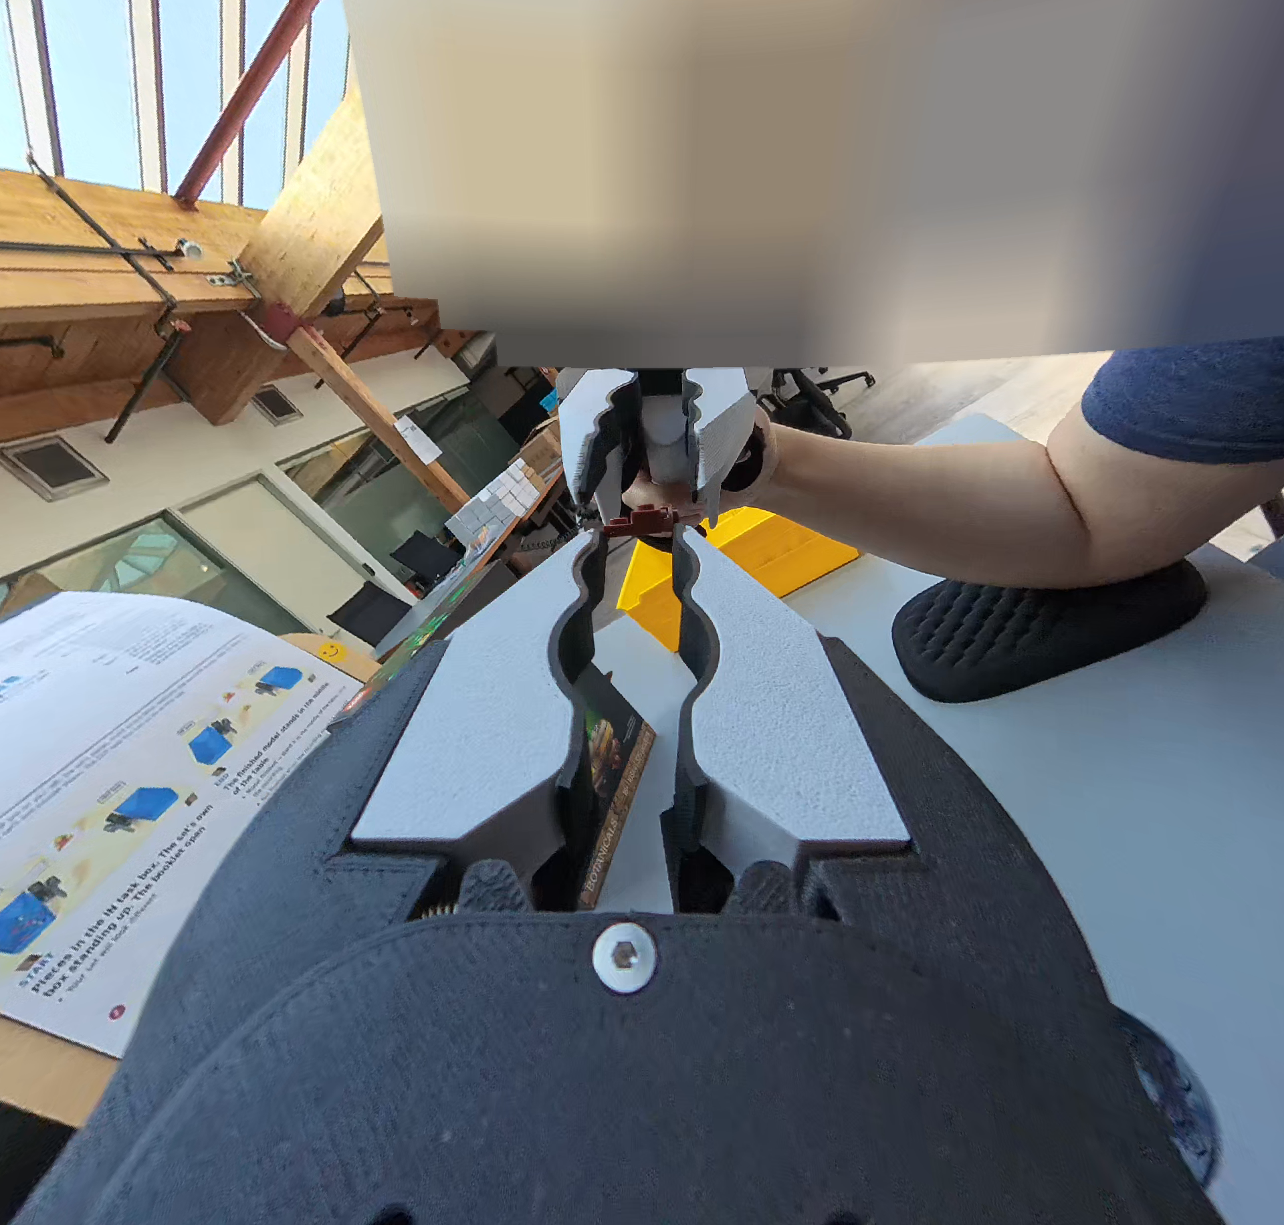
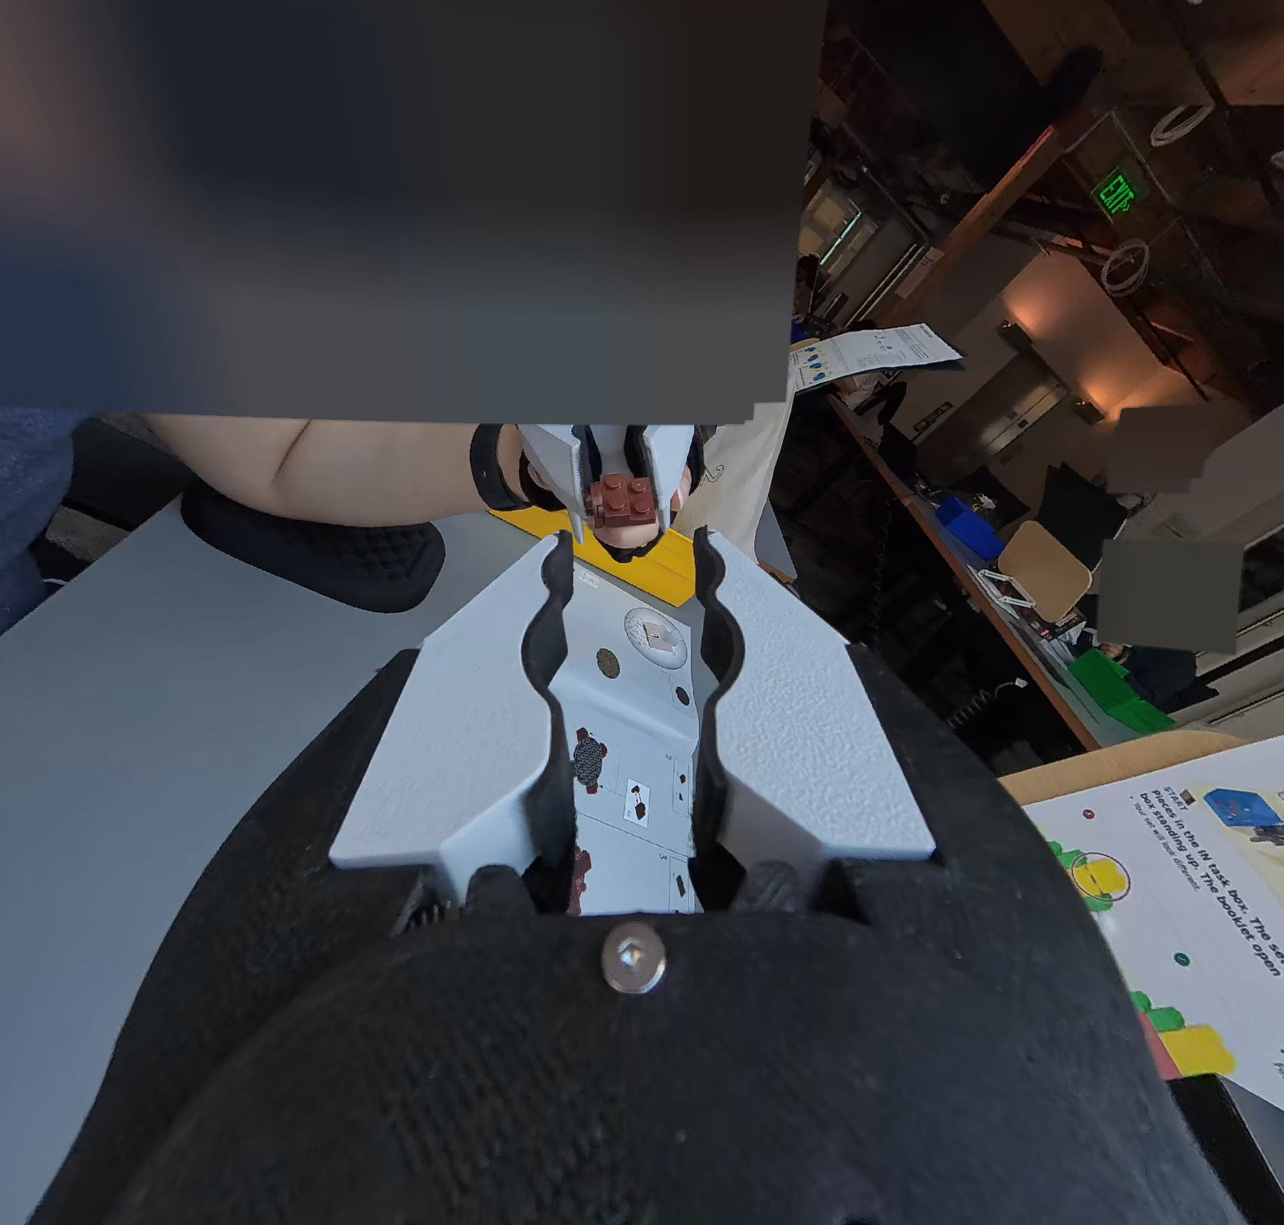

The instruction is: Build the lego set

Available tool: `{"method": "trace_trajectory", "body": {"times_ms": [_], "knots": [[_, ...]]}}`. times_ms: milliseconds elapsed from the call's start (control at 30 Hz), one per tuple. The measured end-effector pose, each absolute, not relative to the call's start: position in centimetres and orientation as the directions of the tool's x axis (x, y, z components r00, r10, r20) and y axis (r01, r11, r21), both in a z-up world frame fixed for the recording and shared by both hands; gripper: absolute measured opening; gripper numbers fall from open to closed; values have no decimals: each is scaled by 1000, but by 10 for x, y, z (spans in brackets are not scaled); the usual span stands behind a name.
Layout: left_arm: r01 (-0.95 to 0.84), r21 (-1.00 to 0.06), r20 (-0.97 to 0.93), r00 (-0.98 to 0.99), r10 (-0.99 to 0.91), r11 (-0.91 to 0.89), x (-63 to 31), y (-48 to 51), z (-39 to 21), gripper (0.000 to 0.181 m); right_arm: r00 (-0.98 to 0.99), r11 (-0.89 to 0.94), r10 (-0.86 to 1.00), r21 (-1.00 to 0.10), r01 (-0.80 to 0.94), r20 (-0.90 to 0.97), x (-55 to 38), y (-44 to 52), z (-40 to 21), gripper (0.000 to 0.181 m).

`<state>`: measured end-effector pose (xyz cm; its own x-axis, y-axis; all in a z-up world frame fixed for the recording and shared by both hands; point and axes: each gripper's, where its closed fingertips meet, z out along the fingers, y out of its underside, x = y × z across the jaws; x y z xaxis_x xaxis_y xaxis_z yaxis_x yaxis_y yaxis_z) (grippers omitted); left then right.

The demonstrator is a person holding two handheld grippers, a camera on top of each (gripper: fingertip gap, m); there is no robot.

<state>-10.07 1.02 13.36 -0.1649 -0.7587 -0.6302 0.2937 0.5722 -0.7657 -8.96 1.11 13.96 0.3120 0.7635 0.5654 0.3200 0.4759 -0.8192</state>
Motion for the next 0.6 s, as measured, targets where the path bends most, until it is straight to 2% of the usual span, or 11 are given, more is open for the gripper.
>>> {"method": "trace_trajectory", "body": {"times_ms": [100, 300, 600], "knots": [[317, -701, -702, -150, -696, 639, -99, 1, 127, 17, 282, 502, 722, -759, 414, 632, -98, 10, 130, 37], [319, -685, -725, -208, -656, 655, -98, -12, 118, 17, 214, 508, 709, -696, 507, 673, -105, -1, 119, 23], [286, -682, -729, -206, -652, 673, -96, -10, 116, 16, 202, 509, 667, -637, 579, 717, -103, 0, 115, 19]]}}
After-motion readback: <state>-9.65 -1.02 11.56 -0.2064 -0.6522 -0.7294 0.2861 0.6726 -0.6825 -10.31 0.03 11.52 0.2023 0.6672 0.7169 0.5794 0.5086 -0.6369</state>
